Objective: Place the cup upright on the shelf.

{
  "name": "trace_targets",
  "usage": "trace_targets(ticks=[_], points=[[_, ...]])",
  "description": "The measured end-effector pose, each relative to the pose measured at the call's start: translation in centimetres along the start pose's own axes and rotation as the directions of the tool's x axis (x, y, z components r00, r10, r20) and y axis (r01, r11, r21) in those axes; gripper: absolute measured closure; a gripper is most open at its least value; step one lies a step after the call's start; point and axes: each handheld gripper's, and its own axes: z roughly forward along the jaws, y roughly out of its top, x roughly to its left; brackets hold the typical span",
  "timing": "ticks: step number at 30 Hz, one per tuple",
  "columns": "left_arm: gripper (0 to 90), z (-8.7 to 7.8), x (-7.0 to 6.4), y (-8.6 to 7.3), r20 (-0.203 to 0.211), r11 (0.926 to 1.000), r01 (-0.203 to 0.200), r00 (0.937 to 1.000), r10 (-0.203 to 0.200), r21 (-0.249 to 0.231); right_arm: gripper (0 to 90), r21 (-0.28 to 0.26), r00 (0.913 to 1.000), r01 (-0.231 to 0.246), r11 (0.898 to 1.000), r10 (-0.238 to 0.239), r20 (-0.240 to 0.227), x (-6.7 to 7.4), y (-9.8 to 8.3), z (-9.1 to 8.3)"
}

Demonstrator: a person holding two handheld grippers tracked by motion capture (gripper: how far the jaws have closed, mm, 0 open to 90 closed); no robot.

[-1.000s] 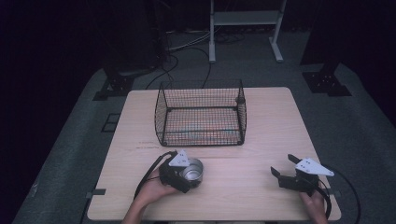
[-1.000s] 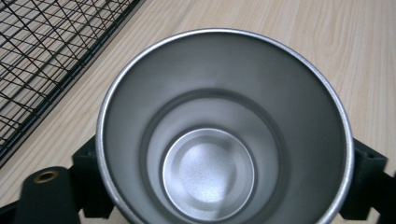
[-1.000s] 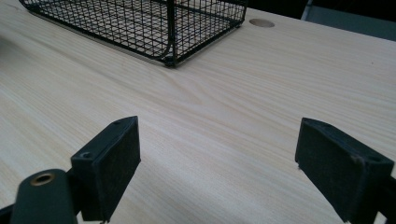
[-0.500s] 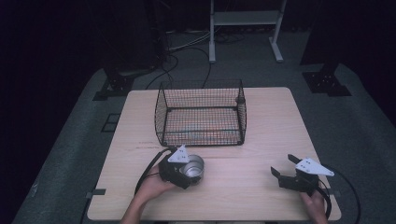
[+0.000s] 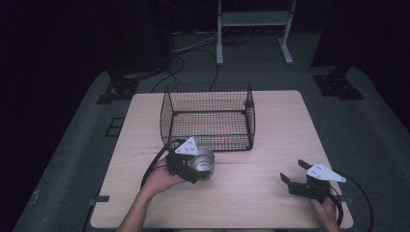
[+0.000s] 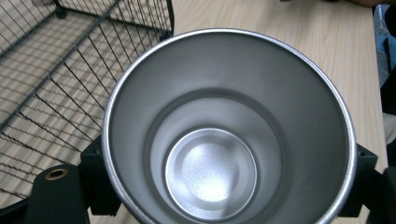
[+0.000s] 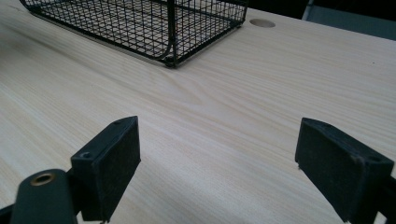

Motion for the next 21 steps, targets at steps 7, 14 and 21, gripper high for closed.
trace_targets(ticks=[7,14,21], points=[[17.8,-0.8,0.7,2.4,0.002,0.9996,-0.029,0.9996,0.029,0.006,13.4,0.000,1.0000,-0.002,1.000,0.002,-0.001,0.0,0.0,0.0],[17.8,-1.1,1.7,3.8,0.011,0.9989,-0.040,0.9992,0.039,0.024,13.4,-0.004,1.0000,-0.008,1.000,0.008,0.000,-0.1,0.0,-0.1],[17.8,-1.7,2.7,5.2,0.008,0.9986,-0.047,0.9989,0.047,0.023,13.4,-0.008,1.0000,-0.009,1.000,0.009,0.000,-0.1,0.0,0.0]])
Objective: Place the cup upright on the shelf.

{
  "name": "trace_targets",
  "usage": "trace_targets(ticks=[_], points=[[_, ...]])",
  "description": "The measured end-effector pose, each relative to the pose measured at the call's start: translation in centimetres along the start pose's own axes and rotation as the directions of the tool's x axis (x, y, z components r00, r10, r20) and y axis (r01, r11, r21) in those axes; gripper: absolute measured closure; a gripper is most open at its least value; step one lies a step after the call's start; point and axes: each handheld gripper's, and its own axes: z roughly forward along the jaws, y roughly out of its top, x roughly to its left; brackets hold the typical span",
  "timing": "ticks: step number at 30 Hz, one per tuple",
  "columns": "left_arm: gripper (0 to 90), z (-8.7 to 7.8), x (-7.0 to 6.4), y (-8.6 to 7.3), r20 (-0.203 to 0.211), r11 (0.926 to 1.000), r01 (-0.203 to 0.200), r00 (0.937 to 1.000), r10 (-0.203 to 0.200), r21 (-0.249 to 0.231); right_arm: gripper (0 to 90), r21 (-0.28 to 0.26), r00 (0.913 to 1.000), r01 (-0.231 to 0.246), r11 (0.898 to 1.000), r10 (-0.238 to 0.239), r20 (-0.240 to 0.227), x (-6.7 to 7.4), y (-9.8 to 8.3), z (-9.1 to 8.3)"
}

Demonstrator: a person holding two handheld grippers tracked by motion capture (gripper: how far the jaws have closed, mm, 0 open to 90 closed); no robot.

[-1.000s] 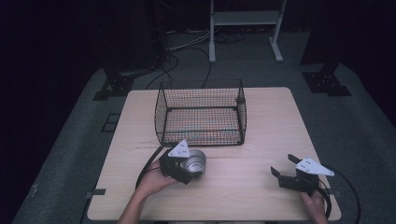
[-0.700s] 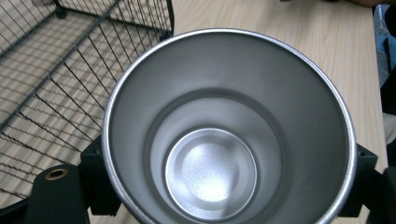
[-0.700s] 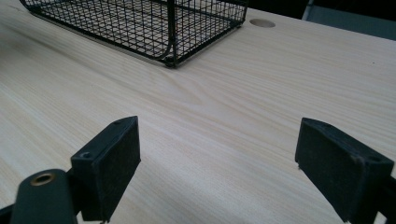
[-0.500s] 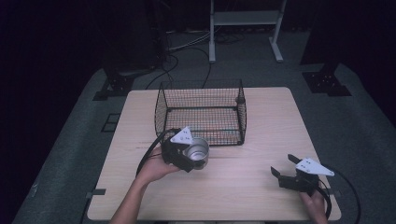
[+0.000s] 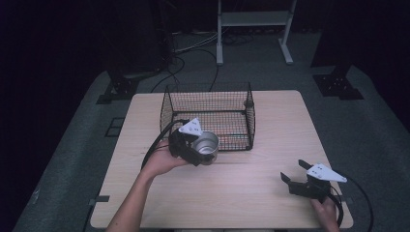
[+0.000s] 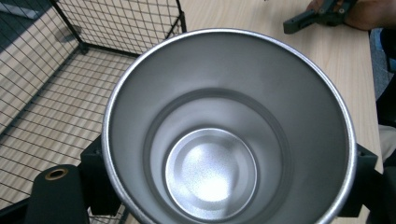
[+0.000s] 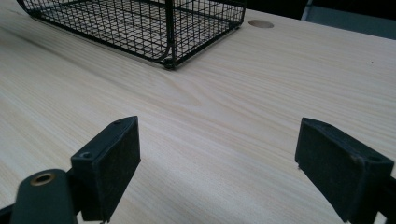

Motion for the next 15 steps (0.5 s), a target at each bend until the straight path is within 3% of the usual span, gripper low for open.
trace_targets(ticks=[3,15], points=[[17.8,-0.1,0.6,0.5,0.002,0.9999,0.010,0.9999,-0.010,-0.001,13.4,0.000,1.0000,-0.001,1.000,0.001,0.000,0.0,0.0,0.0],[17.8,-1.2,2.3,3.1,-0.021,0.9996,-0.010,0.9997,0.011,0.027,13.4,-0.002,1.0000,-0.004,1.000,0.004,-0.002,0.0,0.0,0.0]])
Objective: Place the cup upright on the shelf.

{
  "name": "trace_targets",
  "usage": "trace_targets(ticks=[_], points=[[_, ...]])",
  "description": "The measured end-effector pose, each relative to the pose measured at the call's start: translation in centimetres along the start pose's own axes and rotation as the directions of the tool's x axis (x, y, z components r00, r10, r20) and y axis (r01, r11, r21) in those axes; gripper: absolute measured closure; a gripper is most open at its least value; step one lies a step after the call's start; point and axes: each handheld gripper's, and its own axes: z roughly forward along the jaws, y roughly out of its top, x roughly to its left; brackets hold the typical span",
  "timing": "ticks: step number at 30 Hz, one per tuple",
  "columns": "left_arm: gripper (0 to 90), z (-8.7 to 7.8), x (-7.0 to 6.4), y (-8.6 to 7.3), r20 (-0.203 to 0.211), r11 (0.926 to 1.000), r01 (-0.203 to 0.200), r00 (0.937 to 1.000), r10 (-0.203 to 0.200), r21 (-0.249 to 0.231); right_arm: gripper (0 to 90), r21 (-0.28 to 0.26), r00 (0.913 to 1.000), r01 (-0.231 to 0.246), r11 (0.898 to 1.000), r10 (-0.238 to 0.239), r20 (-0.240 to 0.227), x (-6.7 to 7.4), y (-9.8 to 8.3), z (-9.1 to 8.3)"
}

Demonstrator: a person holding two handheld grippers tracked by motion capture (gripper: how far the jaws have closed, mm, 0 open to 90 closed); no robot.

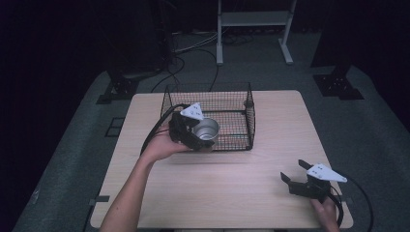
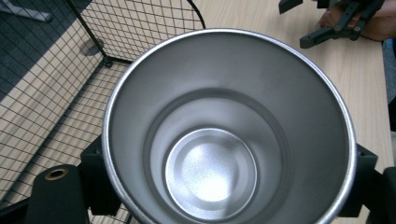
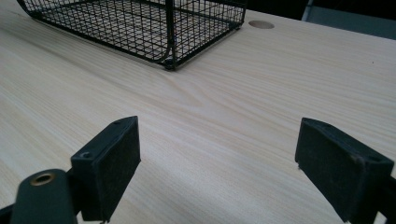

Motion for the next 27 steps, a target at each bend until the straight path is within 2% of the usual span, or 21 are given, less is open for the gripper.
trace_targets(ticks=[8,15,20,27], points=[[17.8,0.0,1.2,1.5,-0.009,0.9993,-0.006,0.9999,0.006,0.037,13.4,-0.003,1.0000,-0.001,1.000,0.001,-0.003,0.0,0.0,0.0],[17.8,0.2,2.3,2.4,-0.012,0.9991,-0.004,0.9999,0.004,0.042,13.4,-0.005,1.0000,-0.001,1.000,0.001,-0.007,0.0,0.0,0.0],[17.9,0.7,3.7,3.1,-0.021,0.9984,0.017,0.9997,-0.015,0.054,13.4,-0.008,0.9999,-0.003,1.000,0.003,-0.011,-0.1,0.0,0.0],[17.9,1.0,4.8,3.7,-0.043,0.9983,0.026,0.9988,-0.024,0.053,13.4,-0.010,0.9999,-0.005,1.000,0.005,-0.016,-0.1,0.0,0.0]])
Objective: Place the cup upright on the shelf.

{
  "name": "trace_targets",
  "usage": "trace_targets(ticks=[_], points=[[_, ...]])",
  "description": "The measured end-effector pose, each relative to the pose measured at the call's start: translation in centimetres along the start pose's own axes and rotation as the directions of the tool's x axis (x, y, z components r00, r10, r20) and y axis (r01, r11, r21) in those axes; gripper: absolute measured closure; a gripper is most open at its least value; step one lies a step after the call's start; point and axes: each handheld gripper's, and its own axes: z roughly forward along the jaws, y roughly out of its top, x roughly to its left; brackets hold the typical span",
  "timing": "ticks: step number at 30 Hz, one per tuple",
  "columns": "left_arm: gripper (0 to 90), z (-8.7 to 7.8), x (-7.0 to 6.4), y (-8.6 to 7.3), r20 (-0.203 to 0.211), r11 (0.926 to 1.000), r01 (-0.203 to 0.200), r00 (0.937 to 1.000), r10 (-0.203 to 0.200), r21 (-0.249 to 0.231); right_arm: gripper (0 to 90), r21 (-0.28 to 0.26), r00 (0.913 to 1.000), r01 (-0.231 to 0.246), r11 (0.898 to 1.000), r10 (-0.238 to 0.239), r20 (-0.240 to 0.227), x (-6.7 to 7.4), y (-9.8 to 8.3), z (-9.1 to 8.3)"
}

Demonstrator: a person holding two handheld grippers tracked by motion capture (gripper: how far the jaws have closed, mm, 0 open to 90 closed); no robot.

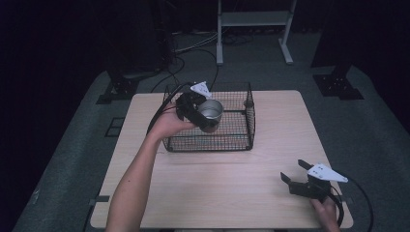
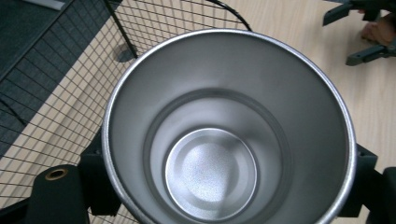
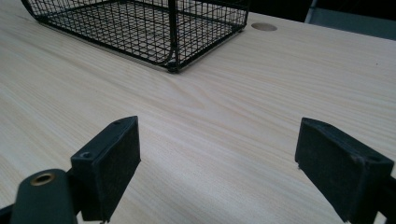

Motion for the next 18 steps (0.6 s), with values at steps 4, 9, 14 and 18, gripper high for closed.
trace_targets(ticks=[4,9,14,18], points=[[17.9,0.3,0.7,0.6,-0.003,0.9999,0.011,0.9999,-0.011,0.005,13.4,-0.001,1.0000,-0.001,1.000,0.001,-0.002,0.0,0.0,0.0],[17.9,0.8,1.7,1.3,-0.010,0.9997,0.021,0.9997,-0.021,0.009,13.4,-0.003,1.0000,-0.003,1.000,0.003,-0.004,0.0,0.0,0.0],[17.9,1.3,2.6,1.1,-0.020,0.9987,0.052,0.9985,-0.052,-0.004,13.4,-0.004,1.0000,-0.007,1.000,0.007,-0.007,0.0,0.0,0.0],[17.9,1.7,3.2,0.8,-0.027,0.9976,0.068,0.9973,-0.068,0.005,13.4,-0.003,1.0000,-0.005,1.000,0.005,-0.008,0.0,0.0,0.0]])
